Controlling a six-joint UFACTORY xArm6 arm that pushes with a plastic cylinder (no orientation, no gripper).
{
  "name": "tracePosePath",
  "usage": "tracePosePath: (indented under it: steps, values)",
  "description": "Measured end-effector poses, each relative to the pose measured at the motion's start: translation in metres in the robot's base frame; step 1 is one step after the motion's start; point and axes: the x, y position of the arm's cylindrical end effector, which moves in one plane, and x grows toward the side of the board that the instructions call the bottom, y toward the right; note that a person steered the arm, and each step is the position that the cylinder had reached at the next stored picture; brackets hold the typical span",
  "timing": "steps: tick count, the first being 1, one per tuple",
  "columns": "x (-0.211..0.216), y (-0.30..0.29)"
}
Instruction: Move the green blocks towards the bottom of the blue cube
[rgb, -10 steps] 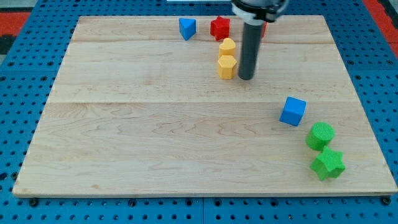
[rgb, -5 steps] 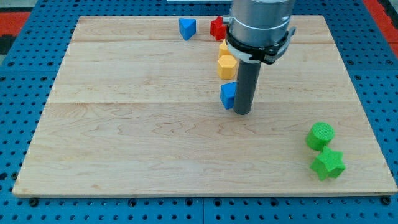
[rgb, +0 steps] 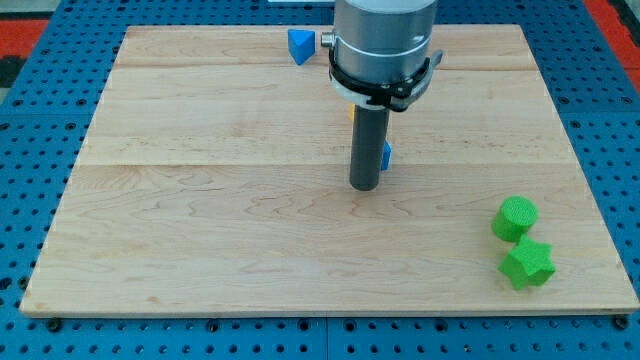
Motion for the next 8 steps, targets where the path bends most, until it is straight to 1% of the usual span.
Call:
tracePosePath:
  steps: [1,2,3,4,5,6,7,8]
  values:
    - [-0.013,0.004]
    - [-0.009,0.021]
    - [-0.021,0.147]
    - [0.02,0.232]
    - [0.075,0.223]
    - [0.041,0.157]
    - [0.038,0.093]
    - [0.054,0.147]
